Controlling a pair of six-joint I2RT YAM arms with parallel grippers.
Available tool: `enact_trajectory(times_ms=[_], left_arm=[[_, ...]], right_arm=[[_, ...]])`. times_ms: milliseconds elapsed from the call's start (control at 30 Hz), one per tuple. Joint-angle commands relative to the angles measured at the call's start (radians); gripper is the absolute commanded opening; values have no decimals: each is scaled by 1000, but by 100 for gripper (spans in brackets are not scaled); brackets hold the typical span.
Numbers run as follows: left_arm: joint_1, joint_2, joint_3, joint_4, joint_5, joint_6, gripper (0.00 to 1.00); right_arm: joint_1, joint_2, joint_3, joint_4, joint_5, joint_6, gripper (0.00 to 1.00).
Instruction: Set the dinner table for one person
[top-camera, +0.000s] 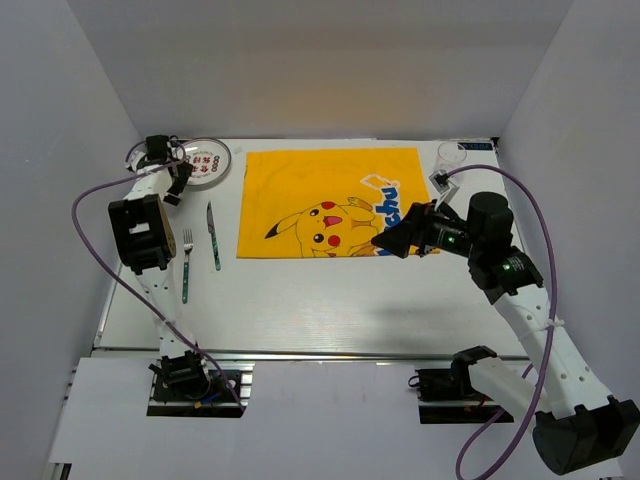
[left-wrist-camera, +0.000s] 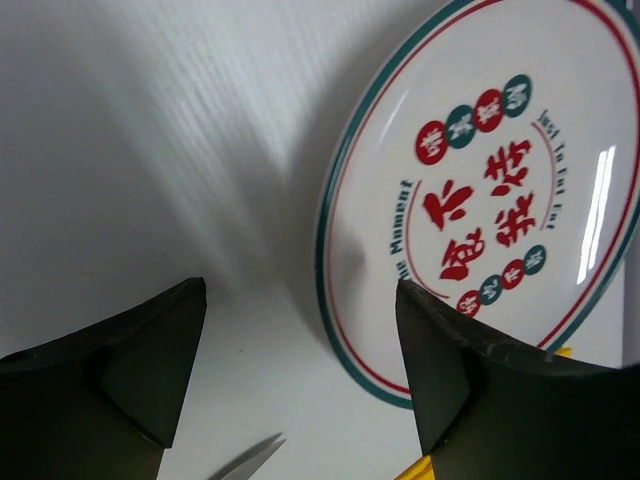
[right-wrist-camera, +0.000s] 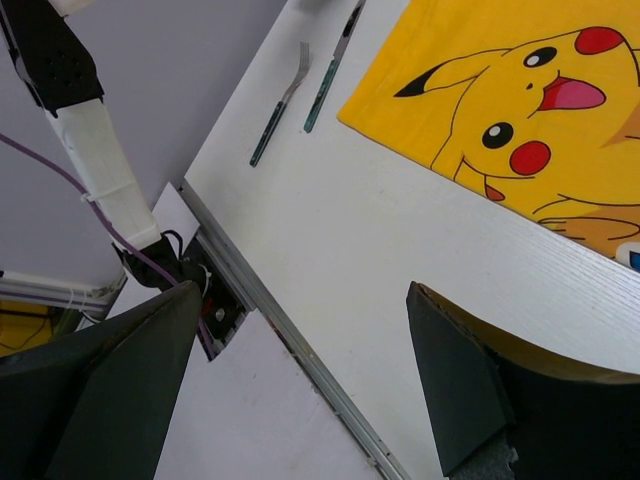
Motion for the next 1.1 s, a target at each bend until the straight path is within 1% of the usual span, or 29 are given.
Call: enact_trajectory(times_ms=[0, 67, 133, 167, 233, 267, 300, 367, 400, 467, 500, 567, 600, 633, 667, 700, 733, 767, 833, 867, 933, 967, 1033, 1067], left_arm=[[7, 22, -24, 97, 28, -3, 86], [7, 33, -41, 151, 42, -1, 83], [7, 52, -29, 148, 51, -9, 79], [7, 80, -10, 130, 49, -23, 67], [7, 104, 19, 114, 59, -28, 55], [7, 111, 20, 119, 57, -34, 37], [7, 114, 11, 125, 57, -38, 27], [7, 125, 8, 128, 60, -53, 12], [7, 133, 10, 119, 62, -60, 0], [7, 130, 4, 117, 65, -75, 0], [7, 104, -10, 145, 71, -78, 0], [7, 47, -103, 220, 98, -83, 0], [7, -20, -140, 301, 108, -87, 0], [7, -55, -215, 349, 118, -92, 0], [7, -95, -252, 393, 156, -100, 0], [7, -175, -294, 498, 178, -101, 0], [7, -216, -374, 553, 190, -116, 0], [7, -256, -415, 623, 192, -129, 0], [-2, -367, -487, 708, 192, -141, 0], [-13, -391, -530, 742, 232, -140, 0], [-25, -425, -541, 815, 314, -124, 0], [-42, -430, -536, 837, 382, -120, 0], [-66, -425, -515, 819, 442, -100, 0], [-101, -422, -506, 802, 465, -89, 0]], right_arm=[[-4, -27, 12, -44, 29, -46, 89], [-4, -25, 21, -72, 30, -63, 89], [-4, -20, 20, -73, 30, -63, 89], [-3, -19, 17, -73, 33, -60, 89], [-3, -10, 12, -69, 32, -54, 89], [-4, -7, 11, -64, 32, -48, 89], [-4, -1, 11, -64, 32, -46, 89], [-4, 0, 11, -64, 29, -45, 89], [-4, -2, 11, -67, 29, -46, 89], [-3, -3, 12, -75, 38, -49, 89], [-4, -4, 12, -76, 42, -49, 89], [-3, -4, 12, -84, 41, -49, 89], [-4, -7, 11, -86, 41, -46, 89], [-4, -8, 8, -84, 41, -42, 89], [-3, -14, 3, -84, 41, -39, 89], [-4, -17, 0, -79, 39, -31, 89], [-6, -23, -3, -78, 39, -26, 89], [-3, -34, -8, -76, 41, -23, 89], [-1, -43, -12, -72, 44, -17, 89], [-6, -54, -15, -73, 45, -14, 89], [-3, -66, -23, -78, 56, -14, 89], [-1, -82, -29, -78, 59, -13, 89], [-6, -106, -49, -76, 71, -8, 89], [-1, -114, -58, -76, 79, -5, 89]])
